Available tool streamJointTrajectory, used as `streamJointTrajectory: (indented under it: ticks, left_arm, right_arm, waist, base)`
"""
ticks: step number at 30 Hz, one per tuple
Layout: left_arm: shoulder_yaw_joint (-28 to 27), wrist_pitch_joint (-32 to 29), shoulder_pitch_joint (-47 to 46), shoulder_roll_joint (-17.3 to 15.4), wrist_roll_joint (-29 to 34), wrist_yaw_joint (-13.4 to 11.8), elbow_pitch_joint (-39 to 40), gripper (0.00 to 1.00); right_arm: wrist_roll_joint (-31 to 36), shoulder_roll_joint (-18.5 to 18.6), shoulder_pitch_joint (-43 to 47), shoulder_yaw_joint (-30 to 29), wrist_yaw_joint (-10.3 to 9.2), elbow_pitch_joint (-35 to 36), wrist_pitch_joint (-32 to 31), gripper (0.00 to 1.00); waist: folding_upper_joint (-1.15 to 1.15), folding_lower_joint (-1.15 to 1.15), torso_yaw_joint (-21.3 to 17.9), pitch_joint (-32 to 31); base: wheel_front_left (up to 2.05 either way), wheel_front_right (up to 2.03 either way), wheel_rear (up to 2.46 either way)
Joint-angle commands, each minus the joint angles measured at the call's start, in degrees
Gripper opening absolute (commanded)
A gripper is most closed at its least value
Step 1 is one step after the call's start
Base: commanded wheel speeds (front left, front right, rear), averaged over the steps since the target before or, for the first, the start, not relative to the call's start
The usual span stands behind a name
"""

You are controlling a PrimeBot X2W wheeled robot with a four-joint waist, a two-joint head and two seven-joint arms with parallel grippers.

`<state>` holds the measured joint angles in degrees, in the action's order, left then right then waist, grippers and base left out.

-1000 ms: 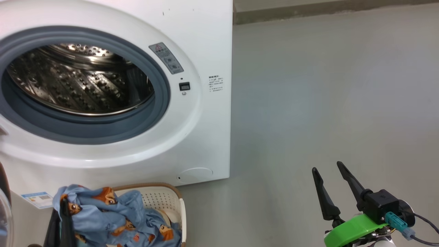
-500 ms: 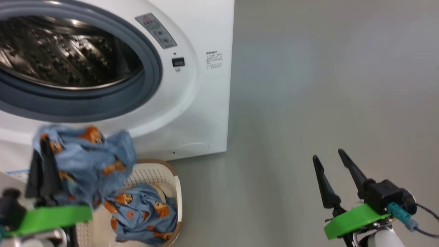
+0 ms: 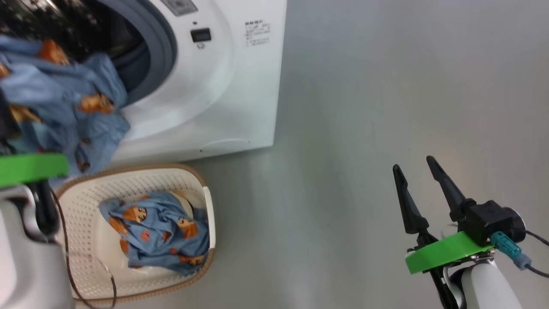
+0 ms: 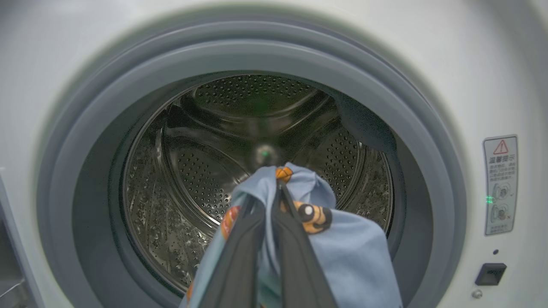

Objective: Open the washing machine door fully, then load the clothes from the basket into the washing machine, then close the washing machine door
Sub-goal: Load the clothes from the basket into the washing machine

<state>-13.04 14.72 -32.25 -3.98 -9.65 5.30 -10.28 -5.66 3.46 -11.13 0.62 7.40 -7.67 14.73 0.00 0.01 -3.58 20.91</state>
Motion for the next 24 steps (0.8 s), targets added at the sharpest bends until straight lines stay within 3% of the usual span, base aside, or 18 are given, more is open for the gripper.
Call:
streamJointTrajectory:
  ticks: [1, 9, 17, 24]
  left_arm:
    - [-1.87, 0.28, -2.19, -2.53, 0.5, 0.39, 0.5, 0.0]
    - [-2.86, 0.28, -12.41, -4.66, 1.83, 0.75, -8.45, 0.0]
    - [-0.85, -0.18, -24.98, -7.13, 1.62, 1.23, -22.37, 0.0]
    - [1.69, -5.03, -35.5, -10.56, 1.13, 1.73, -32.8, 0.0]
  right_arm:
    - [-0.08, 0.14, -1.25, 0.96, 0.09, 1.6, 0.27, 1.0]
    - [-0.39, 0.06, -3.17, 1.06, 0.09, 2.77, 0.27, 1.0]
    - [-0.94, -0.08, -4.32, 1.16, 0.09, 2.98, 0.27, 1.0]
    - [-1.9, -0.25, -5.42, 2.98, 0.09, 2.65, 0.27, 1.0]
  waist:
    - [0.0, -0.01, -0.7, 3.71]
    - [0.0, -0.01, -1.49, 10.42]
    - [0.0, -0.01, -1.48, 15.92]
    - [0.0, -0.01, -2.03, 19.04]
  base:
    - [0.0, 0.0, 0.0]
    - [0.0, 0.0, 0.0]
    - [0.0, 0.0, 0.0]
    - [0.0, 0.0, 0.0]
